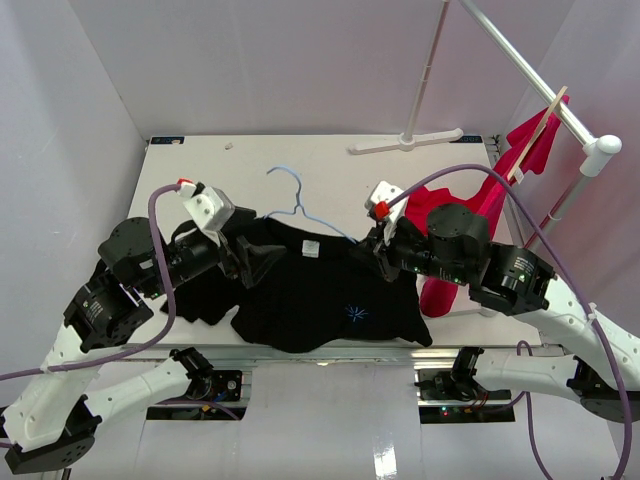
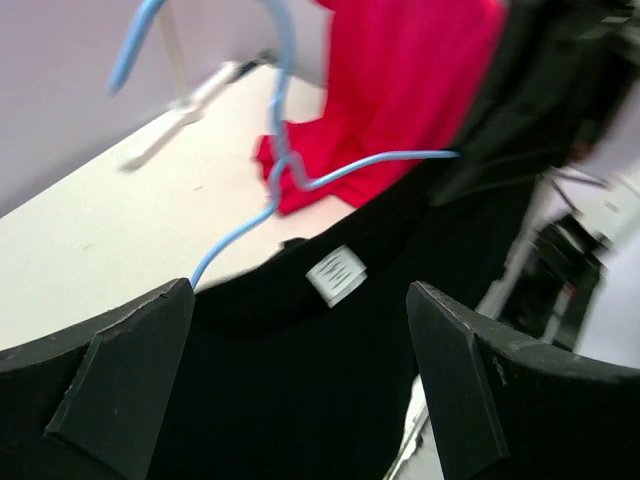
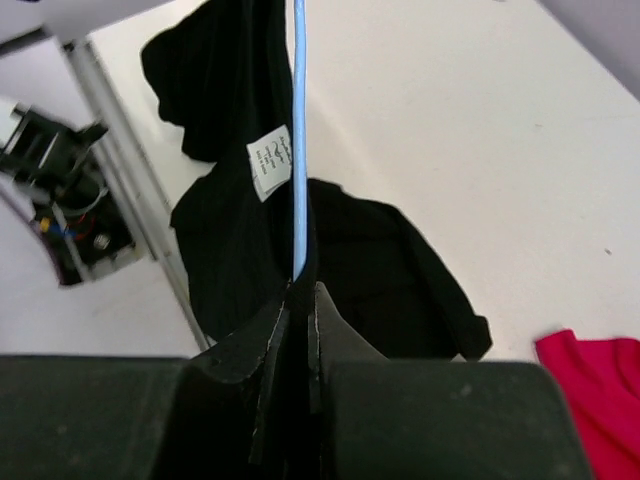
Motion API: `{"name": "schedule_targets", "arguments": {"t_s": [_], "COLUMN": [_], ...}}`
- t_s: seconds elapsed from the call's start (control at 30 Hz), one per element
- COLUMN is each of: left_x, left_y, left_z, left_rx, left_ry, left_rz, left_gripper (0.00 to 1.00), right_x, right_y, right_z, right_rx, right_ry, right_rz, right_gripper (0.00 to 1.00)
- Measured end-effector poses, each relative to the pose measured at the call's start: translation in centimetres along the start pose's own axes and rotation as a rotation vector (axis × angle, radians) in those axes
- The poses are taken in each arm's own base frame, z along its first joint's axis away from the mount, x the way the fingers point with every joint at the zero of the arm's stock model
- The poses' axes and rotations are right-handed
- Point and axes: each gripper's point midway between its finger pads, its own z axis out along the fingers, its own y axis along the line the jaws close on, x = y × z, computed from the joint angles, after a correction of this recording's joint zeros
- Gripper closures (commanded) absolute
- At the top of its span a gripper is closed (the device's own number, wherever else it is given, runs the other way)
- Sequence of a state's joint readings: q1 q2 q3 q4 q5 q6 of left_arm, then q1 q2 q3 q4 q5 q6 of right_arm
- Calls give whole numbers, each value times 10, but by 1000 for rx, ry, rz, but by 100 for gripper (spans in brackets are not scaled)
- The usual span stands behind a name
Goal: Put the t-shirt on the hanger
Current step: Place the hanger at the clothesline.
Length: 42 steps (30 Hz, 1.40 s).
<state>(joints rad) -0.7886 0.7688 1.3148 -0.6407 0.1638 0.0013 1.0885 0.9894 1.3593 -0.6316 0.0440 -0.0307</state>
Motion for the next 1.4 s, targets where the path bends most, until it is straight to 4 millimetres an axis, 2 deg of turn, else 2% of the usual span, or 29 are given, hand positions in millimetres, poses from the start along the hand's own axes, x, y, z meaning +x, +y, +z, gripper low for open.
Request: {"name": "schedule_targets", "arguments": {"t_s": [0.07, 0.23, 0.4, 0.57, 0.7, 0.8, 1.0, 1.23, 1.4], "left_x": [-1, -1, 24, 46, 43, 37, 32, 37, 37], "left_y": [15, 38, 55, 70, 71, 69, 68, 69, 68], "left_z": [0, -10, -21, -22, -28, -36, -45, -49, -53], "left_rx": [-93, -245, -358, -454, -466, -462, -461, -465, -464], "left_ry": [-4, -42, -43, -18, -45, -80, -107, -95, -97], "left_rz": [-32, -95, -131, -150, -165, -169, -161, -146, -144], "left_gripper": [2, 2, 2, 2, 2, 2, 2, 2, 2], "right_x": [-8, -21, -20, -10, -4, -6, -31, -57, -60], "right_y": [-14, -49, -78, -112, -133, -143, -161, -174, -199], "right_z": [-2, -2, 4, 6, 2, -6, -20, -27, -40], "right_rx": [85, 308, 508, 774, 965, 1068, 1257, 1349, 1437], "right_ry": [-23, -59, -86, -96, -122, -160, -243, -284, -299], "right_rz": [37, 138, 251, 320, 362, 387, 394, 366, 368], "right_gripper": [92, 92, 92, 92, 92, 92, 92, 92, 92]}}
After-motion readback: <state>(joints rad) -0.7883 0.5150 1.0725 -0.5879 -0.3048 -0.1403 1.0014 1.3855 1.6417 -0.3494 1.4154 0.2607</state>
